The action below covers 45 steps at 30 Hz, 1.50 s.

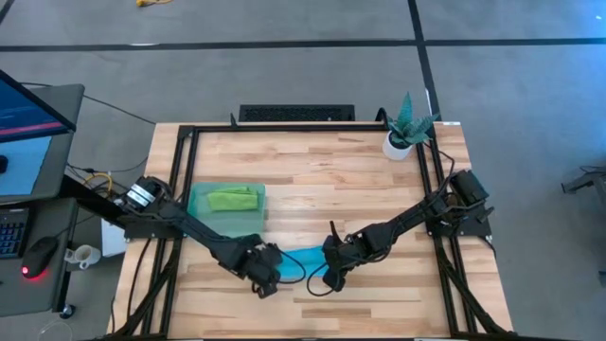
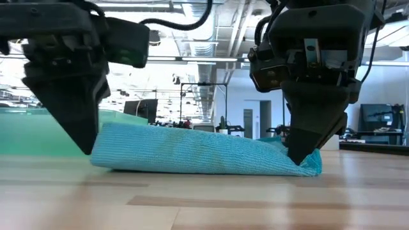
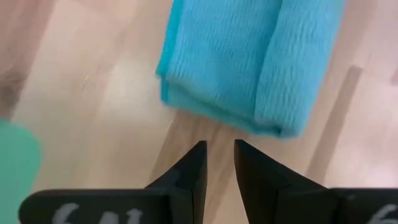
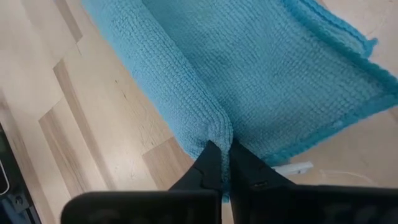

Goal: Roll microfiber towels into tight, uniform cylinder then place into a basket
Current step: Roll the blue towel

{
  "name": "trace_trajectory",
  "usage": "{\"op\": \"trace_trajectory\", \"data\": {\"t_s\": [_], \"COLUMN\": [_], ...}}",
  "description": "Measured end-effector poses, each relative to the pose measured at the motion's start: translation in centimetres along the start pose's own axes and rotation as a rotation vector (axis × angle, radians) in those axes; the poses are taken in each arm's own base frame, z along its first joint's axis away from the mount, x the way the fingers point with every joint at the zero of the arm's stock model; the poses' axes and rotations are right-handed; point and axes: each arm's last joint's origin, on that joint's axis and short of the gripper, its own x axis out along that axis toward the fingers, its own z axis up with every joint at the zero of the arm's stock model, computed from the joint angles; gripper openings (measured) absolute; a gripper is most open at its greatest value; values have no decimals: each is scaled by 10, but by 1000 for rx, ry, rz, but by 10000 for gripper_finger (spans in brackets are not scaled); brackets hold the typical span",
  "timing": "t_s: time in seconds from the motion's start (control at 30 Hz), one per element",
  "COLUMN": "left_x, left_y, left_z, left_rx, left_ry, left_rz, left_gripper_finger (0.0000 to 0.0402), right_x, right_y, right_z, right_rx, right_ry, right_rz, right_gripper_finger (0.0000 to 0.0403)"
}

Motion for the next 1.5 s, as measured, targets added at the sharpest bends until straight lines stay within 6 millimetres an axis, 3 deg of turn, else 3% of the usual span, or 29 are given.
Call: {"op": "trace_trajectory", "data": {"t_s": [0.27, 0.43, 0.57, 0.9, 1.23, 1.5], "left_x": [-15, -34, -38, 6, 12, 29], "left_y": [-23, -46, -59, -37, -27, -27], "left_z": [-10, -12, -7, 21, 13, 7], "left_rx": [35, 156, 323, 348, 202, 173], "left_ry": [-32, -200, -348, -294, -188, -114], "left_rz": [-29, -24, -65, -32, 39, 52], "left_gripper_finger": [70, 70, 70, 70, 70, 70], "right_x": [0, 0, 0, 0, 0, 1], "right_y": [0, 0, 0, 0, 1, 2], "right_z": [0, 0, 0, 0, 0, 0], "right_rx": [0, 1, 2, 1, -7, -35], "right_ry": [7, 11, 15, 15, 30, 42], "right_rz": [5, 8, 11, 13, 26, 61], "right_gripper_finger": [22, 24, 27, 27, 29, 42]}}
